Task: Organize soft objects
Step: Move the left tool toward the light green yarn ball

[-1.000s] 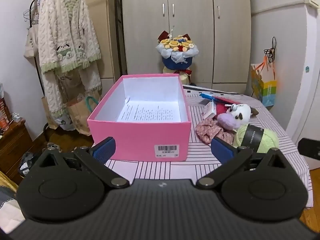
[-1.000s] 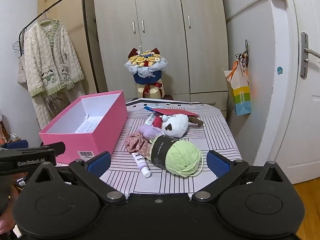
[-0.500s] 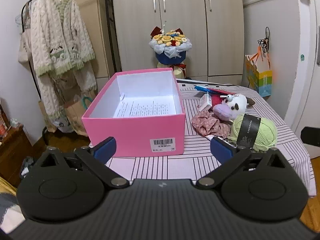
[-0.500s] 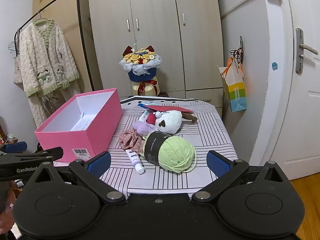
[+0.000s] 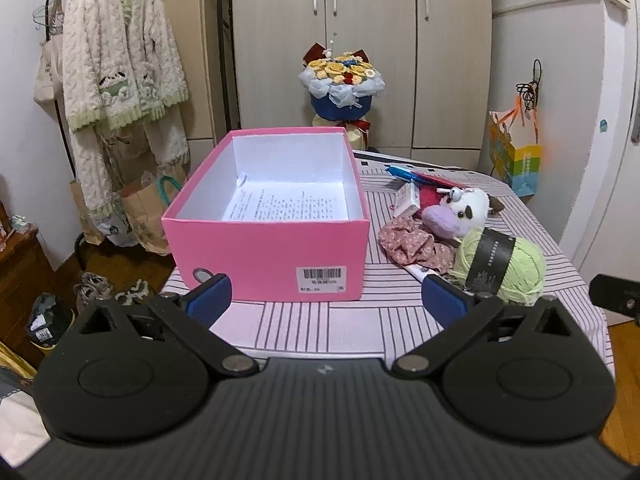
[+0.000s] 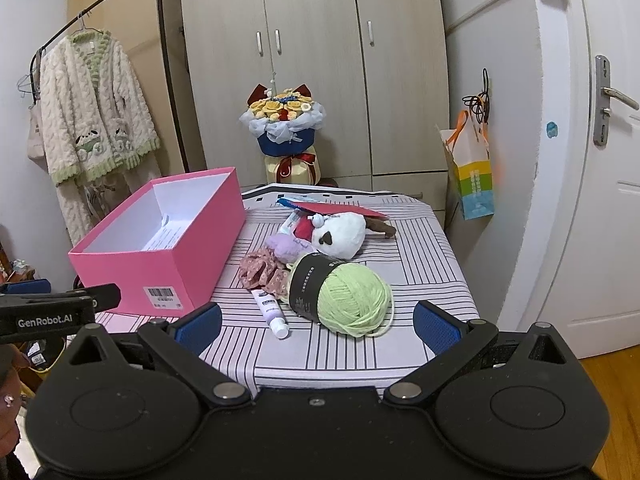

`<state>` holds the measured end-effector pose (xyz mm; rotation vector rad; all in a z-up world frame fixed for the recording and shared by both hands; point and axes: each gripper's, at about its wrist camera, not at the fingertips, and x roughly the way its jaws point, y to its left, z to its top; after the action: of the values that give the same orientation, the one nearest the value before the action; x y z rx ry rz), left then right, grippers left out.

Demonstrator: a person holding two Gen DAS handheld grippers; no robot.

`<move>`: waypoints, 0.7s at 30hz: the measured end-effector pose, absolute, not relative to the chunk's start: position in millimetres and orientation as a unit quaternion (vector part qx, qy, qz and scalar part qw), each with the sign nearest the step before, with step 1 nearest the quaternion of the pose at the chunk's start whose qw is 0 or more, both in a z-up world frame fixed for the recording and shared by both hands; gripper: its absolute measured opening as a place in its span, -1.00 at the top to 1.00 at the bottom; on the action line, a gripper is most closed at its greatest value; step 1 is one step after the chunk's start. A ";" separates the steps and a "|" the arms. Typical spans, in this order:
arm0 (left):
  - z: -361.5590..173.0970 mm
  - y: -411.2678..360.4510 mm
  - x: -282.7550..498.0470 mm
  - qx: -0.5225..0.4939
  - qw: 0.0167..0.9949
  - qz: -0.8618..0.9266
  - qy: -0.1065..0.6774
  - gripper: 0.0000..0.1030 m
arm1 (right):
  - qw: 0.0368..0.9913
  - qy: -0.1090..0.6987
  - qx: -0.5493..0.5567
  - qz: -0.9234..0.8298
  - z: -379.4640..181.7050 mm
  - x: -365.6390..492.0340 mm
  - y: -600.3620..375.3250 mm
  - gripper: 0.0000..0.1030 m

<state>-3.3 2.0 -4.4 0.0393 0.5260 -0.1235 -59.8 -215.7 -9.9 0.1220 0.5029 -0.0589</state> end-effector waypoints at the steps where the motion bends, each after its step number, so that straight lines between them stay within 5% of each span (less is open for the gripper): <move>1: -4.8 2.2 -3.1 0.017 0.963 -0.064 0.263 -1.00 | 0.966 0.249 0.060 -0.029 -10.2 -59.7 -216.0 -1.00; 21: -8.1 3.0 -3.8 0.007 0.957 -0.076 0.278 -1.00 | 0.965 0.254 0.052 -0.033 -13.5 -58.6 -217.5 -1.00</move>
<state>-3.8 3.0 -8.1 0.0137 0.5645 -0.1551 -58.6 -217.5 -13.5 0.1062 0.5131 -0.0661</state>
